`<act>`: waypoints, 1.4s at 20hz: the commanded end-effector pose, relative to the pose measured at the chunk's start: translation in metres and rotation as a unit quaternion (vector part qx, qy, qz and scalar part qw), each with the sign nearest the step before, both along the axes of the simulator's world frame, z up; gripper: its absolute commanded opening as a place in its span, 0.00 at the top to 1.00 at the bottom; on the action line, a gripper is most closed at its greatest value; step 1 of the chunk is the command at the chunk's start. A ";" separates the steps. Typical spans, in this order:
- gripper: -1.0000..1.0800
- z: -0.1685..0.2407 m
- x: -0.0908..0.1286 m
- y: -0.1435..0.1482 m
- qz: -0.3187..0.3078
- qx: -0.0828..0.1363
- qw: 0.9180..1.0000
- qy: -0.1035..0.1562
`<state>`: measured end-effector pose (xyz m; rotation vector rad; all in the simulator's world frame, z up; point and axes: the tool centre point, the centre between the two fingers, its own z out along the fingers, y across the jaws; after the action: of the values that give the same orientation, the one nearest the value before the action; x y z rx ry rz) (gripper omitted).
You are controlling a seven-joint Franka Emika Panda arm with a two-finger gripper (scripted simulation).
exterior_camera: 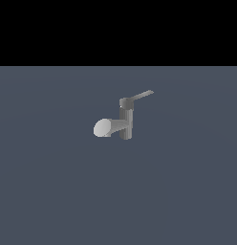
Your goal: Turn on the faucet by rotating a designated handle.
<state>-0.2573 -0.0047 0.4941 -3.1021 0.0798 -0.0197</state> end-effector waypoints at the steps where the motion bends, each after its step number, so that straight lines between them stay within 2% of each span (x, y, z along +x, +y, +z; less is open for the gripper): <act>1: 1.00 0.000 0.000 0.000 0.000 0.000 1.000 0.000; 10: 1.00 0.009 -0.003 0.013 0.036 -0.013 0.999 -0.006; 16: 1.00 0.008 0.000 0.012 0.030 -0.010 0.999 -0.005; 22: 1.00 0.004 0.017 0.011 -0.001 0.002 1.000 -0.002; 28: 1.00 -0.006 0.047 0.009 -0.058 0.022 0.998 0.005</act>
<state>-0.2185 0.0051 0.4916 -3.0639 0.2080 -0.0112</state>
